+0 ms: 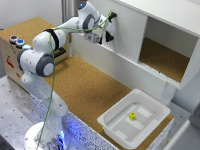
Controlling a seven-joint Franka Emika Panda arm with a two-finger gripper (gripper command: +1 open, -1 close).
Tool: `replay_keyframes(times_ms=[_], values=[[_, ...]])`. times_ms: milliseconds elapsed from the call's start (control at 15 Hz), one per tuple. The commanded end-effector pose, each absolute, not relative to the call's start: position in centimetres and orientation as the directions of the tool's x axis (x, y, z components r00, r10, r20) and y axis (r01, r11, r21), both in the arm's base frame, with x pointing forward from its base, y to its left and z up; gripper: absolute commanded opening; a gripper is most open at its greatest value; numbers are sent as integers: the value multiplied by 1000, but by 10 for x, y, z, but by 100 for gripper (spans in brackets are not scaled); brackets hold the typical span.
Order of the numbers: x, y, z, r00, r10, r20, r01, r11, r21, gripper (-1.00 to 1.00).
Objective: Slide the door all the way to the left
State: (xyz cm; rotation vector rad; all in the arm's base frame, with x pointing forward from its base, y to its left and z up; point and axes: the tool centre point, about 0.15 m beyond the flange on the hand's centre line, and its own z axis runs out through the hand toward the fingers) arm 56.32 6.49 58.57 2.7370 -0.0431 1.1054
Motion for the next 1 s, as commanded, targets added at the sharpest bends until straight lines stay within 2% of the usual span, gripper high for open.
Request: replay_keyframes(times_ms=[0, 267, 667, 733, 933], values=[[578, 140, 564, 690, 76, 720, -107, -973, 205, -100], [572, 179, 561, 655, 124, 745, -69, -972, 222, -100], [556, 219, 572, 626, 145, 766, -9, -981, 193, -100], [551, 218, 581, 611, 129, 781, -27, -983, 183, 100], [529, 200, 596, 601, 87, 794, -66, -985, 158, 100]])
